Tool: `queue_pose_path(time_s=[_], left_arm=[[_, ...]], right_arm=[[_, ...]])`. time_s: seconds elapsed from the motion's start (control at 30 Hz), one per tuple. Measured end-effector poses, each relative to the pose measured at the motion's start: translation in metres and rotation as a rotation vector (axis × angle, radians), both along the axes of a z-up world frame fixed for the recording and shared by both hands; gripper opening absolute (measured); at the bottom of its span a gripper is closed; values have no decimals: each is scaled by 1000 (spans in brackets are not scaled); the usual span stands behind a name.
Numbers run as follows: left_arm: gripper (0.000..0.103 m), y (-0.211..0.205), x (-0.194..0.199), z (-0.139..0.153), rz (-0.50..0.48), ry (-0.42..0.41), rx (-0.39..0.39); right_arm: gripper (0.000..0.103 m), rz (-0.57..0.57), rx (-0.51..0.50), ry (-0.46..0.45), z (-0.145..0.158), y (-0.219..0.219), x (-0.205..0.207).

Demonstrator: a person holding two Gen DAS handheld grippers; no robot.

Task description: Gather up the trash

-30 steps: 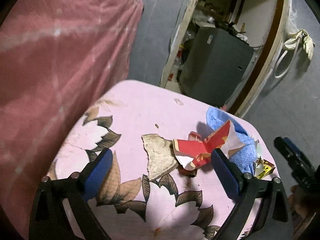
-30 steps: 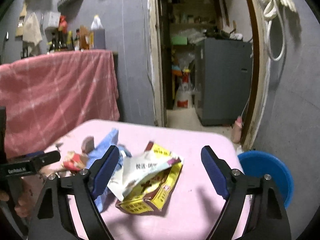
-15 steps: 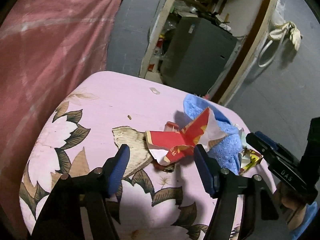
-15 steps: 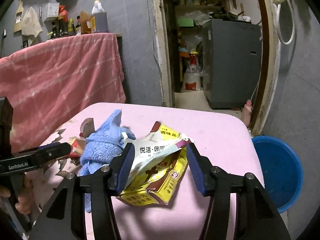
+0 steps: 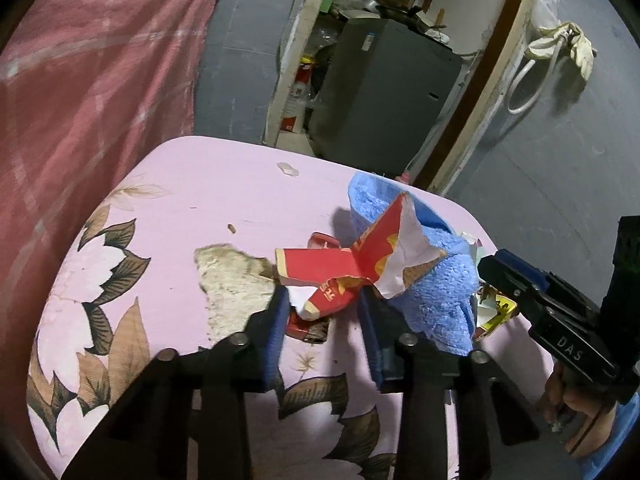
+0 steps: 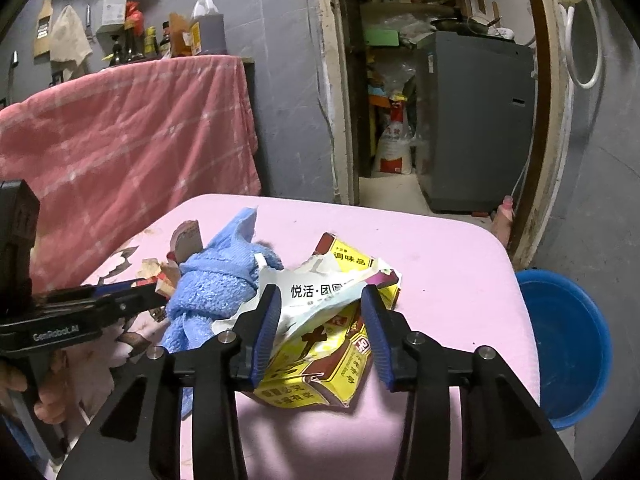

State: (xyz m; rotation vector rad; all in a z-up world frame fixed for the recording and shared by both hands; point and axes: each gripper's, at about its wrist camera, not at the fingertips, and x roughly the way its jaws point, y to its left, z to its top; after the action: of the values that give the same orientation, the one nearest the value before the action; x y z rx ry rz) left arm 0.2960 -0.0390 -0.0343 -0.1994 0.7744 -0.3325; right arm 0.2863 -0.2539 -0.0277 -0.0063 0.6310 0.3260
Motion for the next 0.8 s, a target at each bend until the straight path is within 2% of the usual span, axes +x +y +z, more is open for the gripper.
queue_pose_path(time_s=[0.3, 0.37, 0.43, 0.67, 0.7, 0.73, 0.8], left_arm=[[9, 4, 4, -3, -14, 1, -27], [1, 5, 5, -3, -19, 4, -30], [0, 5, 5, -4, -33, 11, -37], [0, -1, 0, 0, -59, -16, -27], [0, -1, -2, 1, -56, -23, -24], [0, -2, -4, 1, -50, -32, -22], [0, -1, -7, 3, -43, -42, -24]], right_arm=[[36, 12, 23, 64, -5, -1, 7], [36, 17, 28, 82, -7, -1, 9], [36, 21, 33, 93, -8, -1, 10], [23, 22, 40, 95, -8, -2, 11], [20, 20, 42, 90, -7, -2, 10], [12, 23, 43, 85, -7, -2, 9], [9, 32, 31, 71, -6, 1, 7]])
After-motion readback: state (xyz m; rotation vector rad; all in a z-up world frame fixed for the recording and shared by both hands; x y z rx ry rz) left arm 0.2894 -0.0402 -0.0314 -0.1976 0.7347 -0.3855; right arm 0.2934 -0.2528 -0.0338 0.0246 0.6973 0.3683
